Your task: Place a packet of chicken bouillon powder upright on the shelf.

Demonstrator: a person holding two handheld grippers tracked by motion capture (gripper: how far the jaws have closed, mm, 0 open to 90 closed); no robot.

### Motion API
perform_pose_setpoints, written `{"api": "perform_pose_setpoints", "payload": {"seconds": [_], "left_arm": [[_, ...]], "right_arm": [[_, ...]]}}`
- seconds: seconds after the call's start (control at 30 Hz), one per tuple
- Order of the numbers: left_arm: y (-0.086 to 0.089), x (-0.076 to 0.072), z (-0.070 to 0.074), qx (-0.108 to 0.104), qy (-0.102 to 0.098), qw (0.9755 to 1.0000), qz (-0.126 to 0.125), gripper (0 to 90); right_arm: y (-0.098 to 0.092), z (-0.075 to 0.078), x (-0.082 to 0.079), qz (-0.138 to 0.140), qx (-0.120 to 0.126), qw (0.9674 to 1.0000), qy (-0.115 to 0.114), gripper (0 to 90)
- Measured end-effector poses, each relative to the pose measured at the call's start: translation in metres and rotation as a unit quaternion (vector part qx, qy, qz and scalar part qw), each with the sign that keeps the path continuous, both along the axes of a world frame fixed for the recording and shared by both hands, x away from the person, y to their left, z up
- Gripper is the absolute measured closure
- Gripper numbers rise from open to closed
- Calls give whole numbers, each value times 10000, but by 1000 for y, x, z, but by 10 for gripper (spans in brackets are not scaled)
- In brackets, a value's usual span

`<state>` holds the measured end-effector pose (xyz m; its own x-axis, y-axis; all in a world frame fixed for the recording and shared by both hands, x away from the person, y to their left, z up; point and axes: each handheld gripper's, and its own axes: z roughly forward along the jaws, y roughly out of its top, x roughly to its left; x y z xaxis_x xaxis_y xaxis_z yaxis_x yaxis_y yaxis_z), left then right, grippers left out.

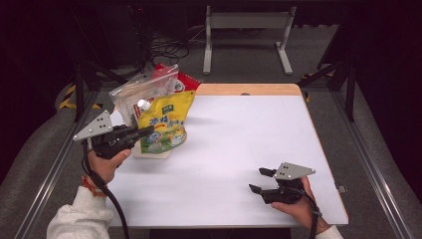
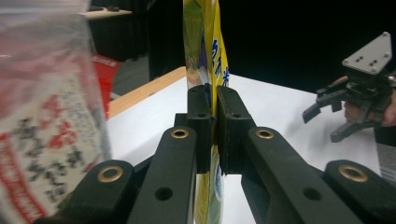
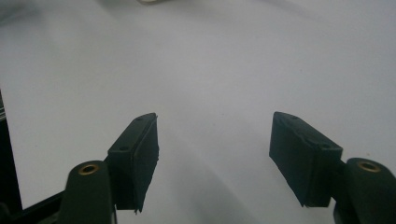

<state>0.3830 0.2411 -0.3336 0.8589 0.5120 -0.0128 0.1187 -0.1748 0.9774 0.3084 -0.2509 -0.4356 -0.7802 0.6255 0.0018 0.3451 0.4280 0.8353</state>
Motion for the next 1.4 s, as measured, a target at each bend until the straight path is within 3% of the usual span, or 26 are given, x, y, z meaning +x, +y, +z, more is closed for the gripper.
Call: {"api": "perform_pose_setpoints", "payload": {"seconds": [0.17, 0.23, 0.5, 0.63, 0.87, 1.03, 1.13, 1.2, 1.3, 1.33, 1.4], "left_arm": [[11, 11, 1, -1, -51, 10000, 19, 853], [17, 16, 1, 111, -55, 9999, 45, 854], [38, 28, -8, 174, 32, 9998, 65, 855], [49, 34, -16, 54, 146, 9999, 75, 855], [57, 46, -25, -180, 392, 9989, -176, 855], [61, 44, -24, -122, 347, 9984, -437, 856], [65, 43, -20, -19, 273, 9985, -471, 857], [68, 43, -19, -65, 360, 9982, -479, 857], [65, 46, -21, 105, 474, 9978, -451, 857], [63, 48, -21, 276, 484, 9977, -385, 857], [54, 53, -27, 694, 674, 9947, -336, 856]], "right_arm": [[0, -2, 0, -3, 14, 10000, 33, 328], [0, -4, 1, -4, 22, 10000, 73, 323], [3, -5, 0, 31, -26, 9999, 105, 319], [5, -6, -1, 91, -39, 9999, 125, 316], [6, -6, -1, 95, -12, 9998, 161, 309], [5, -7, -2, 97, -47, 9998, 190, 305], [4, -8, -2, 70, -72, 9997, 222, 298], [4, -8, -2, 85, -81, 9997, 230, 296], [5, -8, -3, 86, -108, 9996, 236, 292], [6, -8, -3, 95, -105, 9996, 235, 292], [7, -8, -2, 95, -98, 9996, 239, 291]]}}
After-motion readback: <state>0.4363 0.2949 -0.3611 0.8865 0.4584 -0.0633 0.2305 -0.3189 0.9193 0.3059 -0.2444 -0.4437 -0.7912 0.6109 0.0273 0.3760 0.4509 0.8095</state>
